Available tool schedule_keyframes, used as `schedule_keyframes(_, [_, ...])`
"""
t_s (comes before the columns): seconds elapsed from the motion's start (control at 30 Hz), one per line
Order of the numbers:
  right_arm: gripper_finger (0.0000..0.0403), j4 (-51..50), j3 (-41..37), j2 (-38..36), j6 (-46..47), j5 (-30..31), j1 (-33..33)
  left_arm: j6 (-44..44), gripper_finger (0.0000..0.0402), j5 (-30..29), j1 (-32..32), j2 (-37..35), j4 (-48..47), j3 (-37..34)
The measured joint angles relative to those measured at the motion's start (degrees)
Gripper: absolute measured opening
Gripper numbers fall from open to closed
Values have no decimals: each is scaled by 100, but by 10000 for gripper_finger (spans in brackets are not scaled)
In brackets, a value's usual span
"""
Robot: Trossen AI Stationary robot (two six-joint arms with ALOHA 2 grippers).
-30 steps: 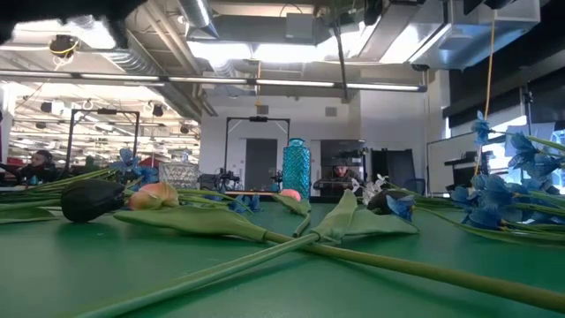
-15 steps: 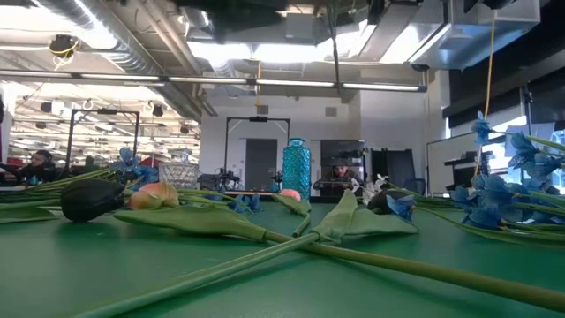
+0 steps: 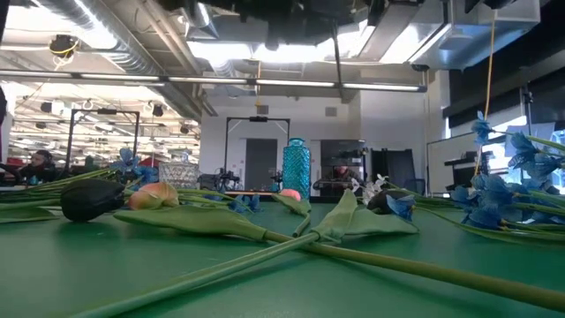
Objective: Sort flowers into vase by color
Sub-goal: Put the bottom white flowers into the transparent vase
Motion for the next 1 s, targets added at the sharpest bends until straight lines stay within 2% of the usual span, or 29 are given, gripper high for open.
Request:
schedule_keyframes(0.1, [7, -139, 0, -1, 0, -1, 0, -88, 174, -62, 13, 104, -22, 0])
schedule_keyframes(0.17, [10, -198, 0, -2, -1, 1, 0, -257, 152, -310, 10, 105, -131, 0])
schedule_keyframes(0.37, [28, -217, 0, -2, -15, 44, -7, -447, 20, -1276, -130, 103, -151, 0])
schedule_keyframes(0.57, [46, -319, 0, -82, -142, 305, -4, 203, 6, -2418, -365, -22, -189, -2])
schedule_keyframes(0.7, [81, -629, -2, -432, -370, 483, 4, 610, 4, -3168, -640, -484, -480, 3])
schedule_keyframes(0.87, [148, -1012, -2, -986, -513, 768, -1, 546, 3, -3792, -941, -982, -1660, 2])
schedule_keyframes(1.0, [193, -1601, -2, -1308, -516, 821, 0, -76, 3, -4426, -986, -1448, -3014, 2])
